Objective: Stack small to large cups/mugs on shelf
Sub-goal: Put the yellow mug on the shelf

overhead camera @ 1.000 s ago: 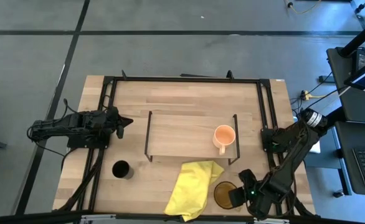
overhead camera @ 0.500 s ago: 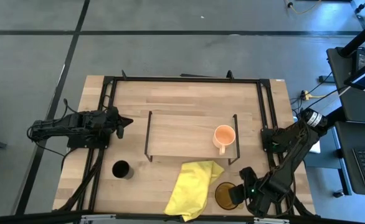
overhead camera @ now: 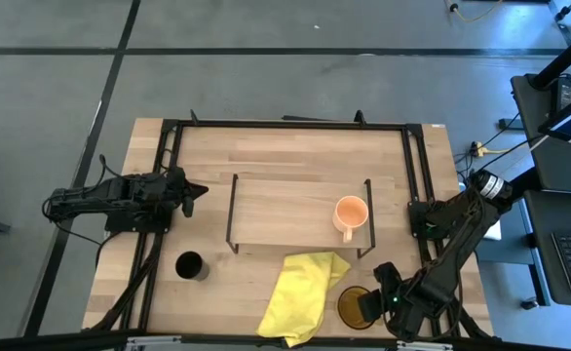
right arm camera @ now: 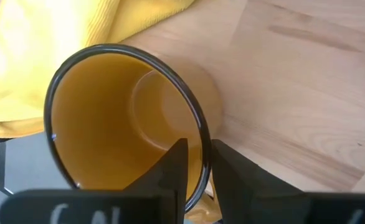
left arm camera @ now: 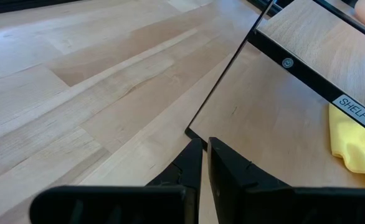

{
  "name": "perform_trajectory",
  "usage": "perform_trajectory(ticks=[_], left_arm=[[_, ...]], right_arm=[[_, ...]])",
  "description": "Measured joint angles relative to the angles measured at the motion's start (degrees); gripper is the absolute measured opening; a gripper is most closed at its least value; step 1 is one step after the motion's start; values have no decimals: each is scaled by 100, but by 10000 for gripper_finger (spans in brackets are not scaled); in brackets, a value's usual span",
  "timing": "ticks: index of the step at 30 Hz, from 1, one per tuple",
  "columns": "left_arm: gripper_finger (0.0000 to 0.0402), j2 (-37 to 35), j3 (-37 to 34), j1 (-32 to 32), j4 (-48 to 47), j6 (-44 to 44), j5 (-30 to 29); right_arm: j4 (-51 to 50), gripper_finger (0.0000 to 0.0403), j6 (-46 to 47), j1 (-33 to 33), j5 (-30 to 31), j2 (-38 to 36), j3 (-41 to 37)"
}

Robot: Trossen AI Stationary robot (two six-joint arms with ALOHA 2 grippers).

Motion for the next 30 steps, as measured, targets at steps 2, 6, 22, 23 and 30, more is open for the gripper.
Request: perform_trajectory(ticks=[2,6,22,23,30], left_arm=[[21,0,-1,1,0,0,-2],[21,0,0,1,0,-1,-1],[21,0,-1,1,0,0,-1],[21,0,-1,-1,0,0,1],[21,0,1,-2,0,0,-2]], right_arm=[[10,71,-4,12,0,-24,-2],[5,72,-11,18,144,-145,-4],[-366,72,-601,1,451,-333,221],[-357,71,-691,-23,447,-334,288],[15,25,-1125,-138,450,-334,575]])
